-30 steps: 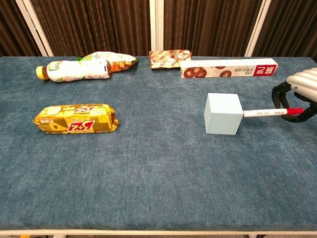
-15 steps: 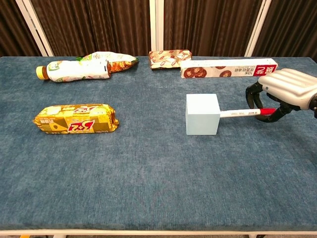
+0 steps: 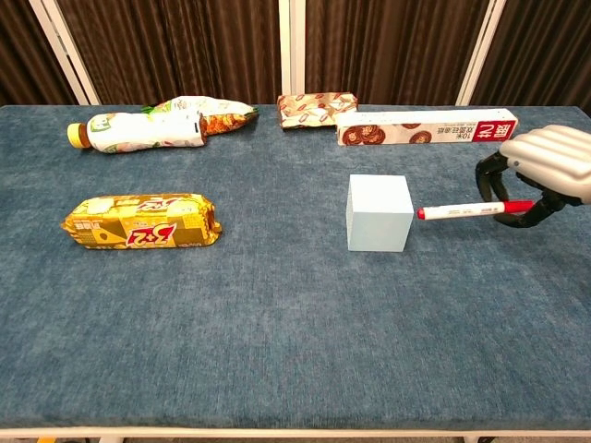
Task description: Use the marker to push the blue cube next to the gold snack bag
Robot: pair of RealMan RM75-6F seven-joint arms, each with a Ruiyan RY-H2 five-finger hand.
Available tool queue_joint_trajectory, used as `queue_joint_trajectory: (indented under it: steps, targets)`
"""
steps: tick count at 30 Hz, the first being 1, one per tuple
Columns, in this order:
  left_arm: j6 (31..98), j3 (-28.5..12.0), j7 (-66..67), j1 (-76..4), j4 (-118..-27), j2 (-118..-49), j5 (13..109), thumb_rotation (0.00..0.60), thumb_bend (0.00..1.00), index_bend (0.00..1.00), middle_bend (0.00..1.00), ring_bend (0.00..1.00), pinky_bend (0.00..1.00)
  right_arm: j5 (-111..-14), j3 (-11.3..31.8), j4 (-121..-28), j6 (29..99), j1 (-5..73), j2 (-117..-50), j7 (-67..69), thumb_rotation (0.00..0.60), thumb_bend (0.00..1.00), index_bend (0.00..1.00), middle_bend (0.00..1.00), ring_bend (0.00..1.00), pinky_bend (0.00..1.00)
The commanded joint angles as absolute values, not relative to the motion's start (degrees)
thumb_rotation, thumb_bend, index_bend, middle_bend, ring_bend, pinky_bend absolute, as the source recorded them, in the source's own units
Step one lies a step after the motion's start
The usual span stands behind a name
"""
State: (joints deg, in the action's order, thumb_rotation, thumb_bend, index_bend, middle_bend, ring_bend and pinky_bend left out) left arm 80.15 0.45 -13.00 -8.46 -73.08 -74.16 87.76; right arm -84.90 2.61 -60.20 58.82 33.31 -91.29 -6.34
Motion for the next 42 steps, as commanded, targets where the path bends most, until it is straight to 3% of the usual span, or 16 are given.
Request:
queue_joint_trajectory:
  steps: [1,14,28,42]
  targets:
    - [80.2,0.4,-13.0,-8.5,-73.1,-74.2,87.8,0.6,0.02,0.17,0.1,0.03,0.18,-84.8,2.9,-60.5,58.3,33.9,-91.9,-7.0,0.6,0.3,0.62,0.63,0.89,0.97]
    - [80.2,0.4,-13.0,-8.5,-73.1,-74.2,87.8,0.6,0.02,0.17,0.1,0.03,0.18,-81.9,7.1,-63.0,54.1,39.6,-98.5,-13.9,0.6,0.3,0.62,0.63,0.9,0.97]
    - [80.2,0.4,-13.0,-8.5,-73.1,-74.2,87.8,0.6,0.02,0.17,0.1,0.03,0.18,-79.9,6.0,-64.2,55.1,37.5,-95.3,-15.4,0.6,0.3,0.63,0.64,0.9,0.97]
    - [80.2,0.4,-13.0,-8.5,-73.1,-74.2,87.8,0.6,0.02,0.17,0.1,0.03,0.18,-77.9,9.4,-64.3,50.3,44.1,-101.9,-19.4,0.6,0.3,0.63,0.64,0.9,0.97]
